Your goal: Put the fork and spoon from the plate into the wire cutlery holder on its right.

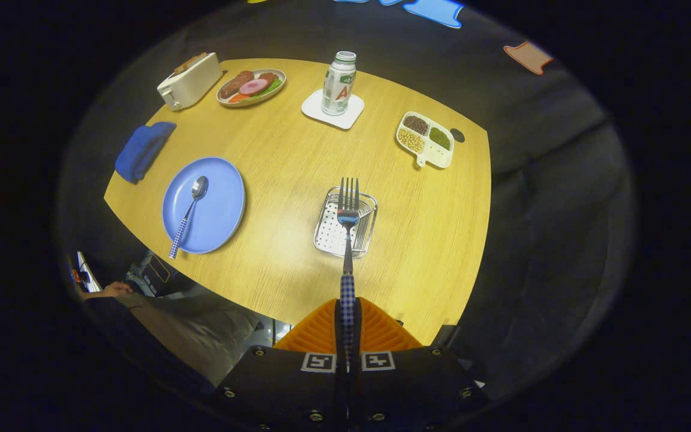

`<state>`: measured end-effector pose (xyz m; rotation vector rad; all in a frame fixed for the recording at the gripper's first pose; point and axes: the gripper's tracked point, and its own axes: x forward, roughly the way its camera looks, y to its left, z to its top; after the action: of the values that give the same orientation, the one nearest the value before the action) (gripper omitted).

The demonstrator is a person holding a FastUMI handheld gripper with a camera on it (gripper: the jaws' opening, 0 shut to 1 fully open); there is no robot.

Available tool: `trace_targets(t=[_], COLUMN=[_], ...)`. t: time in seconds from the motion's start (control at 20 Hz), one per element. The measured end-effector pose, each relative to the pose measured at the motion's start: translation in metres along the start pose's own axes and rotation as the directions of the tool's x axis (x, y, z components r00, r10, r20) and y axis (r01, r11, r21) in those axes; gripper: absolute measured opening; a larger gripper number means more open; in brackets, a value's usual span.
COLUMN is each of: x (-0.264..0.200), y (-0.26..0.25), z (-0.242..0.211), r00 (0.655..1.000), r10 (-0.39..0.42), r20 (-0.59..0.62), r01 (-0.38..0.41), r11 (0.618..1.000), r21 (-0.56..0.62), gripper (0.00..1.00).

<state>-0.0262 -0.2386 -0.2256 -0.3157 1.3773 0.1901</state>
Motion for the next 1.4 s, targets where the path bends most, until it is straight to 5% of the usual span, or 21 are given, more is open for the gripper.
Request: trace_targets(t=[0.6,1.4], x=[0.029,0.077], y=[-0.012,-0.008], z=[-0.002,0.01], r00=[0.987,0.914], r10=[0.02,0.023], r20=[-0.161,-0.405], r01=[-0.028,-0.08], r11=[0.999,0.989], r21=[-0.045,-0.125], gripper=[0.01,0.01])
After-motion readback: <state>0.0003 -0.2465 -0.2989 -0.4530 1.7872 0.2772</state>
